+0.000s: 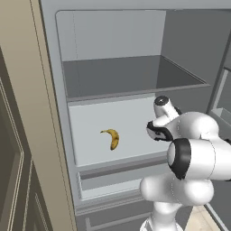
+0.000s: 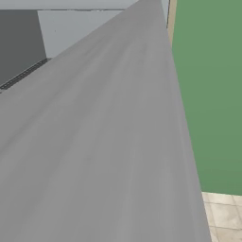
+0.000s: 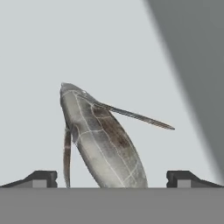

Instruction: Open the fridge, remove the banana, lemon, and fish, and place them on any counter.

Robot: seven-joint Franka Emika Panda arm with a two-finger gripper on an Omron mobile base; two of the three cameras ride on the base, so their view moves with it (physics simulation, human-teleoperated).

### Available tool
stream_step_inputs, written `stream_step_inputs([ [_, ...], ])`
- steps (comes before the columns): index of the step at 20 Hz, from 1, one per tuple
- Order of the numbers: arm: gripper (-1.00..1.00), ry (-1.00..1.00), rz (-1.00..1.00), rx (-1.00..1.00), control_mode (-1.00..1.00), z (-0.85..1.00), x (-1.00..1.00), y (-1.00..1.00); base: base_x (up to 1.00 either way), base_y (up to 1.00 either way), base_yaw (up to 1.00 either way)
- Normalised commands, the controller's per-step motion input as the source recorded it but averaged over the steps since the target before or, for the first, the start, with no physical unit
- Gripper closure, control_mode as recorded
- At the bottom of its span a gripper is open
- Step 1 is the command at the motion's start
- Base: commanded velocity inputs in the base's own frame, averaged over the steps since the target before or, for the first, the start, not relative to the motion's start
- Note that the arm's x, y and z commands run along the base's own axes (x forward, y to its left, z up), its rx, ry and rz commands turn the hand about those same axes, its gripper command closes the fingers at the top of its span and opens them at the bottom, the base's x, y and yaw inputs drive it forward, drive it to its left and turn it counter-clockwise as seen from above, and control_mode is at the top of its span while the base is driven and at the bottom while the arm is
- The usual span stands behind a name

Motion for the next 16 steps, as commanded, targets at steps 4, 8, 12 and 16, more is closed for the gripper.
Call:
stream_step_inputs([
  [4, -1.00, 0.00, 0.00, 0.00, -1.00, -0.19, 0.21, -0.16, 0.00, 0.00, 0.00],
  [8, -1.00, 0.00, 0.00, 0.00, -1.00, -0.21, 0.26, -0.11, 0.00, 0.00, 0.00],
  [12, -1.00, 0.00, 0.00, 0.00, -1.00, -0.23, 0.16, 0.00, 0.00, 0.00, 0.00],
  [16, -1.00, 0.00, 0.00, 0.00, -1.00, -0.28, 0.04, 0.00, 0.00, 0.00, 0.00],
])
